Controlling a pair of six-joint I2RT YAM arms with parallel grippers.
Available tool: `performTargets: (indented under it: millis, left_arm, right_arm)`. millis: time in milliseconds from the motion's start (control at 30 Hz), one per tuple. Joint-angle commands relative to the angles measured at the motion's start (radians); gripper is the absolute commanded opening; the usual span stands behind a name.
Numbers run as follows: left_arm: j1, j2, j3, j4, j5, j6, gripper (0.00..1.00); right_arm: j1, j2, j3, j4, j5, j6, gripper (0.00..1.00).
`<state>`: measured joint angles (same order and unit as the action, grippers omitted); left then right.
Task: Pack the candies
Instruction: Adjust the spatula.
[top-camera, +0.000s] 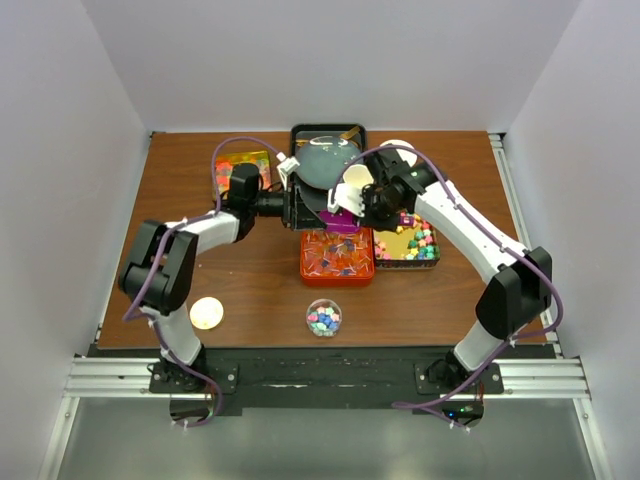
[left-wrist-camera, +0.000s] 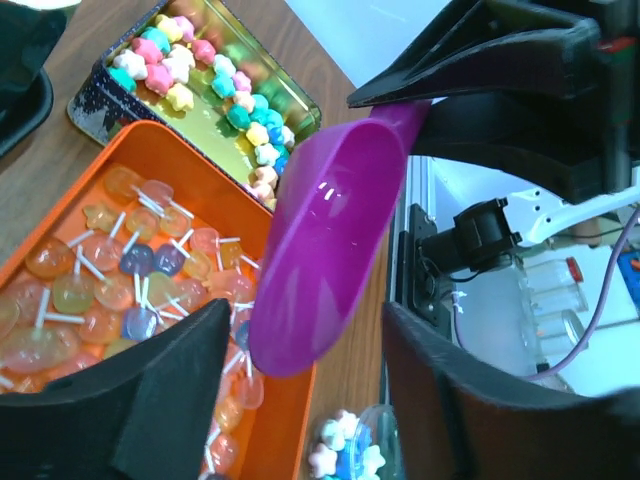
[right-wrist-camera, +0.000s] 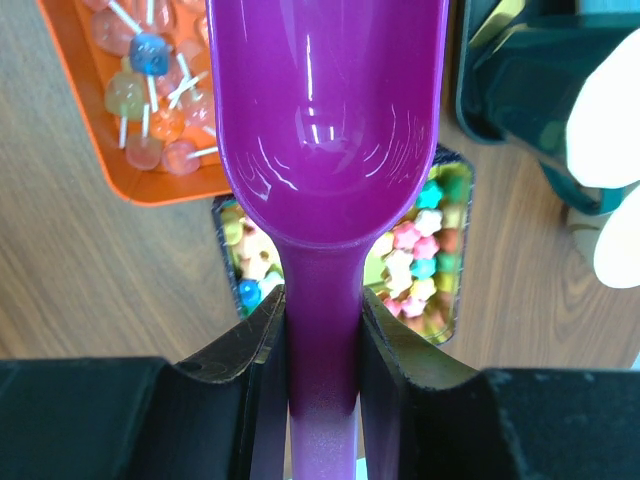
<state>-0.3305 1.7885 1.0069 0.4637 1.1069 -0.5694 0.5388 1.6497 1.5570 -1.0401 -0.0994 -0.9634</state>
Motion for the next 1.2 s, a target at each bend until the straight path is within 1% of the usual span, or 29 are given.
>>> performTargets:
  millis: [0,67,100,133,167,200,233,267,300,367,400,433,467,533,567,600,667,733,800,833,867,900,933,967,1000,1067,1100,1133,1167]
  left_arm:
    - [-0.001,0.080,0.096,0.131,0.094,-0.104,0.61]
    - [0.001,0.109,0.105,0.159,0.132,-0.132,0.49]
    - [0.001,0.136,0.101,0.238,0.151,-0.194,0.43]
    - [0.004,0.149,0.096,0.287,0.180,-0.237,0.30]
    - [0.005,0.161,0.087,0.346,0.191,-0.333,0.25]
    - [0.010,0.182,0.063,0.489,0.198,-0.387,0.20]
    - [0.016,0.192,0.050,0.563,0.206,-0.439,0.14]
    - [0.019,0.199,0.041,0.626,0.212,-0.528,0.12]
    - [0.022,0.222,0.033,0.729,0.217,-0.568,0.08]
    - [0.033,0.242,0.033,0.805,0.232,-0.650,0.03]
    - [0.041,0.252,0.036,0.826,0.234,-0.658,0.00]
    - [0.050,0.255,0.039,0.826,0.235,-0.661,0.00]
    - [0.056,0.259,0.044,0.828,0.240,-0.670,0.00]
    - [0.065,0.279,0.070,0.846,0.261,-0.694,0.00]
    - [0.067,0.290,0.078,0.872,0.266,-0.758,0.00]
    - [0.070,0.313,0.093,0.951,0.269,-0.799,0.00]
    - [0.070,0.337,0.113,1.000,0.284,-0.877,0.00]
    - [0.068,0.368,0.140,1.040,0.297,-0.908,0.00]
    - [0.070,0.383,0.156,1.035,0.294,-0.911,0.00]
    - [0.068,0.388,0.160,1.033,0.288,-0.912,0.00]
    - [0.070,0.390,0.163,1.029,0.286,-0.899,0.00]
    - [0.073,0.385,0.164,0.991,0.283,-0.876,0.16]
    - [0.079,0.376,0.157,0.991,0.268,-0.859,0.28]
    - [0.085,0.350,0.132,1.013,0.260,-0.845,0.35]
    - [0.099,0.335,0.119,1.041,0.257,-0.830,0.53]
    - [0.113,0.275,0.067,1.038,0.254,-0.767,1.00]
    - [0.126,0.250,0.043,1.008,0.249,-0.733,1.00]
    - [0.130,0.220,0.018,0.962,0.232,-0.684,1.00]
    - [0.131,0.137,-0.034,0.762,0.210,-0.509,1.00]
  right_arm:
    - [0.012,-0.001,0.080,0.060,-0.046,-0.006,0.00]
    - [0.021,0.002,0.094,0.072,-0.068,0.006,0.00]
    - [0.026,0.004,0.097,0.075,-0.075,0.009,0.00]
    - [0.032,0.002,0.097,0.075,-0.086,0.017,0.00]
    - [0.036,0.001,0.095,0.074,-0.101,0.018,0.00]
    - [0.038,0.002,0.094,0.069,-0.111,0.018,0.00]
    - [0.039,0.002,0.089,0.060,-0.115,0.015,0.00]
    - [0.039,0.002,0.083,0.046,-0.137,0.014,0.00]
    - [0.038,-0.005,0.074,0.045,-0.143,0.014,0.00]
    - [0.033,-0.019,0.038,0.049,-0.148,0.017,0.00]
    - [0.029,-0.037,0.025,0.061,-0.167,0.026,0.04]
    - [0.009,-0.050,-0.003,0.072,-0.190,0.038,0.18]
    - [-0.003,-0.063,-0.017,0.093,-0.215,0.041,0.22]
    - [-0.023,-0.097,-0.056,0.121,-0.264,0.046,0.29]
    - [-0.025,-0.106,-0.066,0.150,-0.272,0.048,0.29]
    - [-0.026,-0.113,-0.072,0.161,-0.281,0.048,0.30]
    - [-0.030,-0.122,-0.077,0.178,-0.302,0.054,0.30]
    - [-0.031,-0.119,-0.083,0.180,-0.316,0.039,0.27]
    - [-0.031,-0.110,-0.084,0.166,-0.318,0.023,0.23]
    - [-0.031,-0.097,-0.075,0.158,-0.318,0.017,0.09]
    - [-0.033,-0.093,-0.069,0.143,-0.316,0.015,0.03]
    - [-0.033,-0.087,-0.057,0.129,-0.316,0.012,0.00]
    - [-0.036,-0.084,-0.028,0.117,-0.312,0.003,0.00]
    - [-0.040,-0.068,-0.008,0.077,-0.304,-0.011,0.00]
    - [-0.052,-0.056,0.017,0.040,-0.301,-0.035,0.00]
    - [-0.066,-0.007,0.099,-0.079,-0.266,-0.136,0.00]
    - [-0.075,0.011,0.129,-0.119,-0.249,-0.170,0.00]
    - [-0.083,0.037,0.188,-0.162,-0.231,-0.246,0.00]
    - [-0.088,0.083,0.218,-0.232,-0.197,-0.274,0.00]
